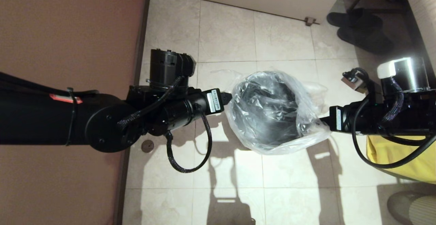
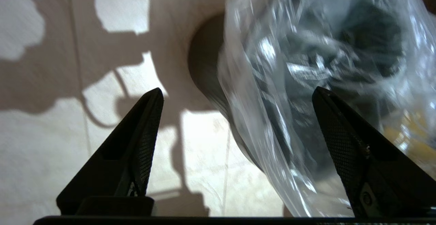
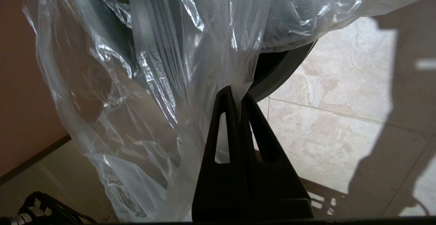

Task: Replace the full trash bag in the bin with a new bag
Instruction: Put the new garbage bag on the trash can

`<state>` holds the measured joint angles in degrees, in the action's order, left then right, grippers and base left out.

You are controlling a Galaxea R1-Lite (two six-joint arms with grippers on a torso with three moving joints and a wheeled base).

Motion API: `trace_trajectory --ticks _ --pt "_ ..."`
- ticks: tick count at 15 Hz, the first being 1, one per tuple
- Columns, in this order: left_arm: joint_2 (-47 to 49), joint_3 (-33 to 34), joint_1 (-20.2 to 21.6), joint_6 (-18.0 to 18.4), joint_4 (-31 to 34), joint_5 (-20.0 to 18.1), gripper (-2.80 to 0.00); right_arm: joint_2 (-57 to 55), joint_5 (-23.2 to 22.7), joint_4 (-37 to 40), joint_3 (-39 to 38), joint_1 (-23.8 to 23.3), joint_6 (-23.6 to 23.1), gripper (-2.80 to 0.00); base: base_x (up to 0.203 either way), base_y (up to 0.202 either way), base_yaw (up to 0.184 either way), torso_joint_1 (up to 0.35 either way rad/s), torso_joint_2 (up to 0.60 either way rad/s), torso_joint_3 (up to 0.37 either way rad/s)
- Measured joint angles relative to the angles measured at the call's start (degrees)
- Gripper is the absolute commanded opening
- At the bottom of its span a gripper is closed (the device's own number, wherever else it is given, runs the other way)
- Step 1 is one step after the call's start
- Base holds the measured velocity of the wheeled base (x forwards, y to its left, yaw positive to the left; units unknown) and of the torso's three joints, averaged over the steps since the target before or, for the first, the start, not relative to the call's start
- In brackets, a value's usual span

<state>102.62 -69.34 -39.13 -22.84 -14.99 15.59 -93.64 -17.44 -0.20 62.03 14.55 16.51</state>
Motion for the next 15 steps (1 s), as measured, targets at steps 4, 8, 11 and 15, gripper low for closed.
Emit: trace_trajectory --ticks 4,8,11,15 --pt "1.6 -1.1 -1.9 -2.1 0.8 0.0 0.00 0.8 0.0 -0.1 -1.9 0.4 -0.8 -2.80 0.000 0.000 0.000 0.000 0.00 0.000" --pt "5.2 -3.8 -1.8 -1.9 1.0 0.1 -2.80 1.2 -0.2 -0.2 -2.1 0.4 -1.8 -2.80 0.000 0.000 0.000 0.000 0.00 0.000" --pt "8.0 -5.1 -1.8 -1.8 0.9 0.1 -2.80 1.3 -0.4 -0.1 -2.1 0.4 -2.2 -2.80 0.000 0.000 0.000 0.000 0.00 0.000" --pt "9.0 -5.4 -2.0 -1.8 1.0 0.1 -2.80 1.4 -0.1 -0.1 -2.4 0.4 -2.3 -2.80 0.000 0.000 0.000 0.000 0.00 0.000"
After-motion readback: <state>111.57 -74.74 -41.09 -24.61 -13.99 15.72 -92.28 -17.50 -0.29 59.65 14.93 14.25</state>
